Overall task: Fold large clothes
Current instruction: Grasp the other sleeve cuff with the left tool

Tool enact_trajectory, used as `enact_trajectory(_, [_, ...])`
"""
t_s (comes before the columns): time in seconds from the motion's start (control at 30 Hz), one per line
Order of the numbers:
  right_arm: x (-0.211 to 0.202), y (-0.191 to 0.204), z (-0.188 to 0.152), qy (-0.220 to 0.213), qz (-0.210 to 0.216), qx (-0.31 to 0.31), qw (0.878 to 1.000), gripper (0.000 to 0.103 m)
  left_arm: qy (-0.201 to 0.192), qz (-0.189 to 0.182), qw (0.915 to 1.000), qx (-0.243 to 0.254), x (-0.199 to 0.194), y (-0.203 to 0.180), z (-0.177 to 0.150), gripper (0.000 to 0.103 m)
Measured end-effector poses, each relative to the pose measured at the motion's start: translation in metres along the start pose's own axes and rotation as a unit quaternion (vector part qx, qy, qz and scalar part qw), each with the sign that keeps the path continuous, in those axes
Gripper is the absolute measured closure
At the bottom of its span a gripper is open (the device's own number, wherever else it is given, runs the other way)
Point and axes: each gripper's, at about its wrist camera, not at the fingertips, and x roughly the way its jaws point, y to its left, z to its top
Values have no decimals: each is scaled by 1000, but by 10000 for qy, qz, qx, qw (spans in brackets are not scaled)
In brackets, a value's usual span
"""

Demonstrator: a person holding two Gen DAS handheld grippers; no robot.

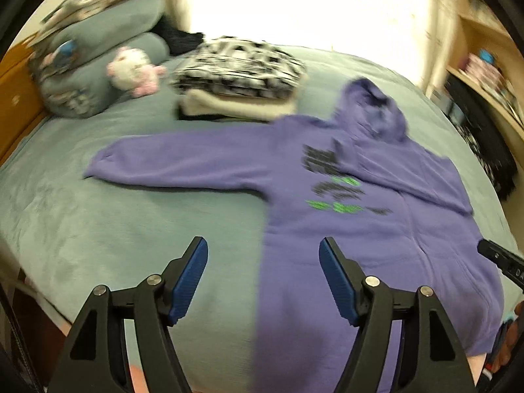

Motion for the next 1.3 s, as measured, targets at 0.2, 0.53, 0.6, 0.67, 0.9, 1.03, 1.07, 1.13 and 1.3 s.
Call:
enact_trajectory(0.2, [23,72,19,-35,358,-461,9983,59,-83,227,9968,-767,6,93,16,29])
enact_trajectory(0.53, [80,177,38,9,797,-964,9921,59,115,-456,9820,-1829,65,206,38,28])
enact_trajectory(0.6, [96,193,42,102,844,-1015,9912,59,122,-644,9765,-2051,84,223,42,28])
enact_trajectory(0.67, [111,203,45,192,857,-1052,9906,59,141,-719,9719,-2236,101,236,46,29])
enact_trajectory(0.9, [161,231,59,394,863,-1056,9899,59,416,-734,9587,-2716,183,281,57,29])
enact_trajectory(1.03, [179,238,63,448,868,-1072,9894,59,335,-883,9478,-3046,216,306,62,32])
enact_trajectory(1.07, [184,240,63,477,847,-1093,9892,59,271,-862,9479,-3056,219,308,66,32])
enact_trajectory(1.13, [190,241,63,524,802,-1105,9892,59,204,-755,9479,-3088,228,311,71,32])
enact_trajectory(1.3, [203,236,62,630,742,-1013,9901,59,-43,-254,9568,-2895,240,305,76,50])
